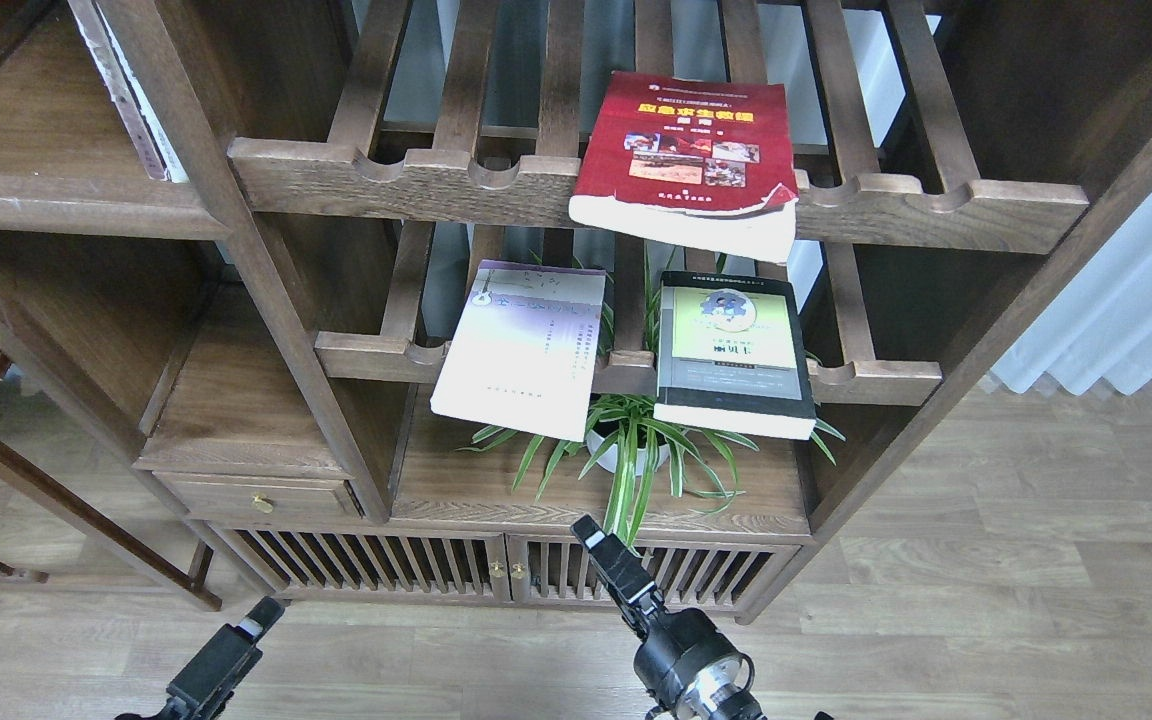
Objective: Organize books on shelf
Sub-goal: 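Raise the right gripper toward the dark green book on the middle shelf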
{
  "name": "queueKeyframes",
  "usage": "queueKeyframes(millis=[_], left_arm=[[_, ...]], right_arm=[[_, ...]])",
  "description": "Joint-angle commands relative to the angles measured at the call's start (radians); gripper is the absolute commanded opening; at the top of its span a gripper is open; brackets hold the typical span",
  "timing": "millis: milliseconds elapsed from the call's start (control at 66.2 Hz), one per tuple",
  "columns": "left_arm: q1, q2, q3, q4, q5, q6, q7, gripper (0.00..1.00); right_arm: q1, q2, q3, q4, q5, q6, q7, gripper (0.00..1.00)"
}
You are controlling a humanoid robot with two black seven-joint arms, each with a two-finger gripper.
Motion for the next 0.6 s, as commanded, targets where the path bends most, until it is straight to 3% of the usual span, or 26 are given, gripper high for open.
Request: queueKeyframes(millis=[0, 227, 242, 408, 589], left_arm=[[0.001, -0.004, 0.001, 0.003, 0.000, 0.000, 0.015, 1.00], [-0.003, -0.007, -0.001, 0.009, 0.002, 0.000, 0.011, 1.00], [-0.006, -0.010, -0.007, 0.012, 0.002, 0.000, 0.008, 1.00], [-0.013, -0.013, -0.033, 0.017, 0.002, 0.000, 0.002, 1.00], [-0.022, -0.015, -0.035, 0.017, 0.000, 0.000, 0.000, 1.00]], right_arm=[[0.001, 0.000, 0.002, -0.013, -0.001, 0.002, 0.000, 1.00], [0.018, 0.000, 0.000, -0.044, -0.001, 0.034, -0.002, 1.00], [0.032, 0.000, -0.009, -0.063, 0.000, 0.097, -0.002, 1.00], [0.099, 0.000, -0.046, -0.163, -0.001, 0.368, -0.003, 1.00], [0.202, 0.000, -0.089, -0.369, -0.001, 0.379, -0.002, 1.00]])
